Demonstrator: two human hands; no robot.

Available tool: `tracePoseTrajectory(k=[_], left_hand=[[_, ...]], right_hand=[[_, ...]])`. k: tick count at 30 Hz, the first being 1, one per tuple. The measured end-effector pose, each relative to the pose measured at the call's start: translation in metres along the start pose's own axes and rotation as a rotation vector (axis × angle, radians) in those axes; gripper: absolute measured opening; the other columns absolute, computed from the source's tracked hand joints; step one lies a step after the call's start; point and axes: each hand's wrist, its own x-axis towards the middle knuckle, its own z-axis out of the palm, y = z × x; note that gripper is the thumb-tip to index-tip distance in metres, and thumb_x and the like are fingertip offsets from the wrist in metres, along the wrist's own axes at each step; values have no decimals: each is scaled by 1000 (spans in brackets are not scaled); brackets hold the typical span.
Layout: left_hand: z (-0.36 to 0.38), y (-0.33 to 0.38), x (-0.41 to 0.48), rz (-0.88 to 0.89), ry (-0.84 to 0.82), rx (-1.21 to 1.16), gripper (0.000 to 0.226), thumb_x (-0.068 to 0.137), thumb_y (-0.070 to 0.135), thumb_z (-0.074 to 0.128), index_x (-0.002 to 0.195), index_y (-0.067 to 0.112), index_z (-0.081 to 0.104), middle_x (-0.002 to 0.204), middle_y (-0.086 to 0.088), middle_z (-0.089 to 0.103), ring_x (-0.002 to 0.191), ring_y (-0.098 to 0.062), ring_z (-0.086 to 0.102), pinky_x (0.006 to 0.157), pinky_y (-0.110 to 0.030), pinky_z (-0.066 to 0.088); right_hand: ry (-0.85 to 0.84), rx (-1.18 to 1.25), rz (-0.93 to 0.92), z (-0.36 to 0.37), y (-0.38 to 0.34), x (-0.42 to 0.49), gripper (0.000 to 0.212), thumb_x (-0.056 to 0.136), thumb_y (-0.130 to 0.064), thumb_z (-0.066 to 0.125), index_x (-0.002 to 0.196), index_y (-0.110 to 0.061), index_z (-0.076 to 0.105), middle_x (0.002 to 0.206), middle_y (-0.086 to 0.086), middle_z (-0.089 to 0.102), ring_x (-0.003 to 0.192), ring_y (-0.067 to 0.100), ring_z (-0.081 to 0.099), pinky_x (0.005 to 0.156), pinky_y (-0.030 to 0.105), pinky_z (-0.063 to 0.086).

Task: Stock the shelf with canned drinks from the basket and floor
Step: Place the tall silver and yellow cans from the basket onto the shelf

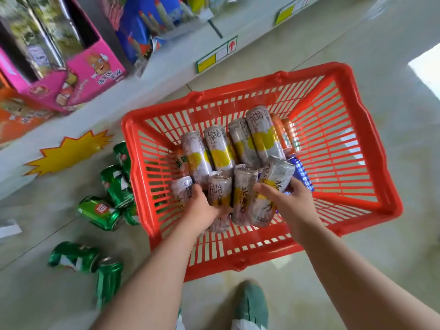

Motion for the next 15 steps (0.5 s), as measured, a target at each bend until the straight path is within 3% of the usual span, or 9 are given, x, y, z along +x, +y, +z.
tracePoseTrajectory(k=[5, 10, 15], left_hand=[[10, 5, -7, 80, 180, 69, 71, 66, 38, 83, 116, 13, 39, 118, -9, 60, 105, -31, 59, 83, -37, 48], [-12, 11, -36, 92, 202, -82, 70, 68, 38, 82, 121, 16, 42, 113, 0, 58, 97, -23, 59, 80, -32, 47], [-76, 34, -90, 129, 193, -241, 80, 60, 46, 85, 126, 22, 45, 119, 6, 58, 104, -18, 57, 91, -37, 47]], right_hand=[[13, 72, -29, -8, -9, -4, 26, 75, -17, 83, 99, -17, 72, 86, -4, 77, 77, 8, 73, 60, 18, 55], [-47, 85, -78, -5, -32, -25, 31, 76, -18, 82, 105, -16, 71, 93, -5, 77, 82, 6, 73, 62, 17, 54], [-60, 104, -133, -12, -85, -56, 32, 76, -14, 83, 105, -16, 69, 87, -8, 75, 77, 2, 72, 61, 17, 55]])
